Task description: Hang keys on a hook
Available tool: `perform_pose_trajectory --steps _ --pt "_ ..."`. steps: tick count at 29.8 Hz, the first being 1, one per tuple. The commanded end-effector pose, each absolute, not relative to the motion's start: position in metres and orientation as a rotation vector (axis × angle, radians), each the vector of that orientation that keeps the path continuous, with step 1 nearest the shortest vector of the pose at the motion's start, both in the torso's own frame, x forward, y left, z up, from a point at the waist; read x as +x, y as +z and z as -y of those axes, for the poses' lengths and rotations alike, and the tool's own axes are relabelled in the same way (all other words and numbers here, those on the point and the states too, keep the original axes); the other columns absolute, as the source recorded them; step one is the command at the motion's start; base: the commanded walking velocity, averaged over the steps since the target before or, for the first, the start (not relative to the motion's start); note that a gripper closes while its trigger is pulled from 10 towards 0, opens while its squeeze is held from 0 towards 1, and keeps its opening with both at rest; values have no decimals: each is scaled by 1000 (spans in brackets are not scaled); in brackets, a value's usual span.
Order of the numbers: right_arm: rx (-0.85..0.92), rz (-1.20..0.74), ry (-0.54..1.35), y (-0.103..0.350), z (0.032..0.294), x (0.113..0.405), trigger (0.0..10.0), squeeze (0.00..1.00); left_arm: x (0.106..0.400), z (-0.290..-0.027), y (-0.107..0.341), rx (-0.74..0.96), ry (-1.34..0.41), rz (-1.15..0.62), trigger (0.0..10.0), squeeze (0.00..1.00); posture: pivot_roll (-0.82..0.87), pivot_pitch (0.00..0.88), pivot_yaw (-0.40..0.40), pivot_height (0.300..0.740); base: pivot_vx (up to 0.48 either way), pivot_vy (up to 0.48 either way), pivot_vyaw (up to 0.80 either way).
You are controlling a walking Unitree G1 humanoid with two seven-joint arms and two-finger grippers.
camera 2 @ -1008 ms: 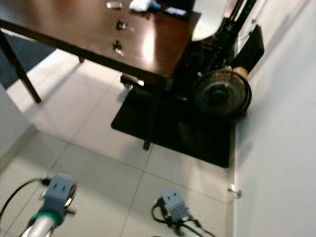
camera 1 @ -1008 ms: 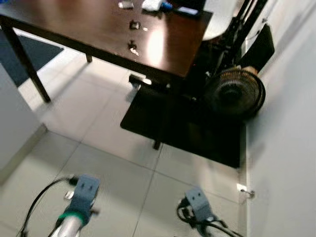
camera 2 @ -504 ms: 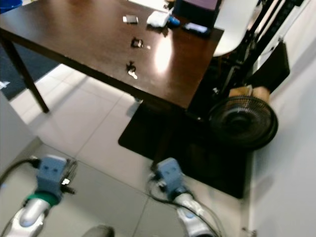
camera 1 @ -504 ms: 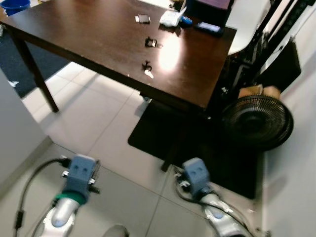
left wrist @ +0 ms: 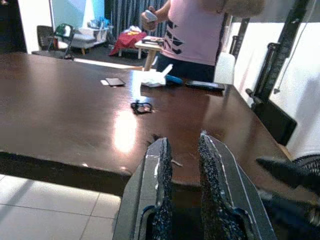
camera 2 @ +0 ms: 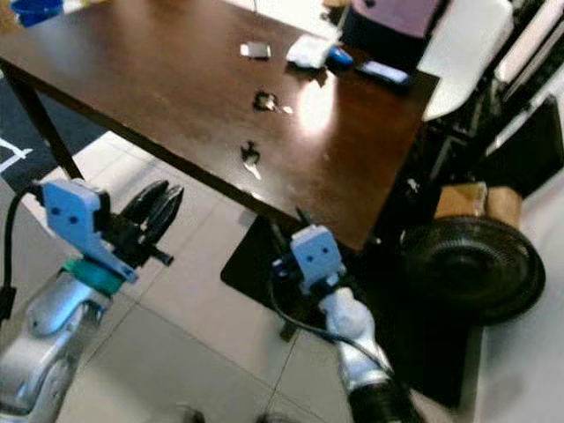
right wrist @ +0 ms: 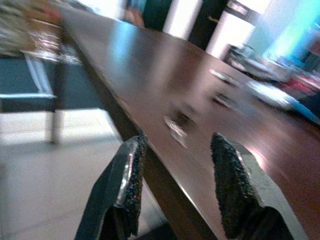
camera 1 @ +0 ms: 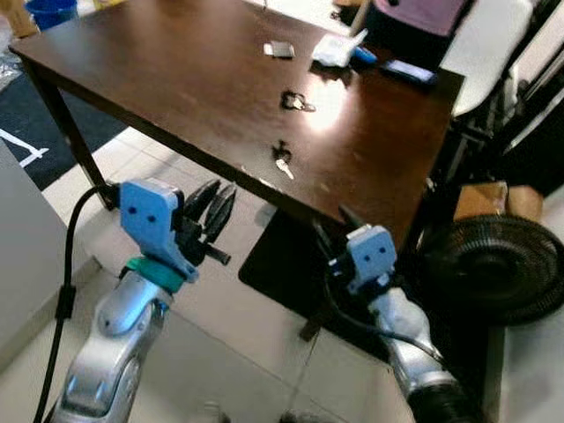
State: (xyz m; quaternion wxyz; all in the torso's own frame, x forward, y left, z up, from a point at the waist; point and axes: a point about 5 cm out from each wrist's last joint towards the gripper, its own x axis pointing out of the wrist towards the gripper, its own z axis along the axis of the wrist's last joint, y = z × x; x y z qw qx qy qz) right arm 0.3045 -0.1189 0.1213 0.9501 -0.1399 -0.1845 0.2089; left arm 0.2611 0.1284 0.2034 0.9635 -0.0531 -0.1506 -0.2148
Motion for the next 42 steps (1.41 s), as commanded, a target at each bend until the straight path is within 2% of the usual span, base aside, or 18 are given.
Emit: perform_pose_trajectory --steps 1,5,22,28,29,30,31,32,33,34,36,37,38,39,40,41,42 --pt "-291 317 400 111 130 301 10000 0 258 -117 223 -164 -499 352 10000 0 104 72 29 740 431 0 0" --pt "-292 304 398 110 131 300 10000 0 259 -114 243 -186 -515 396 10000 0 106 75 29 740 431 0 0" --pt "-306 264 391 108 132 295 10000 0 248 -107 260 -167 -604 395 10000 0 106 82 36 740 420 0 0" --pt "-310 257 392 107 132 294 10000 0 246 -107 246 -145 -623 304 10000 0 102 82 37 740 331 0 0" --pt "-310 256 394 108 132 294 10000 0 245 -110 232 -109 -630 228 10000 0 102 82 39 740 0 0 0" --pt "-310 256 394 108 132 294 10000 0 245 -110 232 -109 -630 228 10000 0 102 82 39 740 0 0 0" --pt "-304 256 398 110 132 294 10000 0 244 -114 215 -33 -639 131 10000 0 102 82 39 740 0 0 0" --pt "-263 253 397 113 132 295 10000 0 242 -119 199 76 -647 55 10000 0 103 83 38 740 0 0 0" --pt "-263 253 397 113 132 295 10000 0 242 -119 199 76 -647 55 10000 0 103 83 38 740 0 0 0" --pt "-217 251 392 117 133 297 10000 0 239 -124 189 160 -658 3 10000 0 106 85 37 740 0 0 0" --pt "-155 253 381 123 136 299 10000 0 237 -127 184 224 -669 -18 10000 0 106 85 37 740 0 0 0" --pt "-155 253 381 123 136 299 10000 0 237 -127 184 224 -669 -18 10000 0 106 85 37 740 0 0 0" --pt "-57 252 355 132 142 302 10000 0 236 -129 183 242 -676 -27 10000 0 109 88 35 740 0 0 0" --pt "-57 252 355 132 142 302 10000 0 236 -129 183 242 -676 -27 10000 0 109 88 35 740 0 0 0" --pt "42 247 327 139 150 306 10000 0 236 -131 182 244 -673 -34 10000 0 109 88 35 740 0 0 0" --pt "42 247 327 139 150 306 10000 0 236 -131 182 244 -673 -34 10000 0 109 88 35 740 0 0 0" --pt "127 223 298 141 160 308 10000 0 236 -131 181 238 -666 -44 10000 0 104 91 35 740 0 0 0"
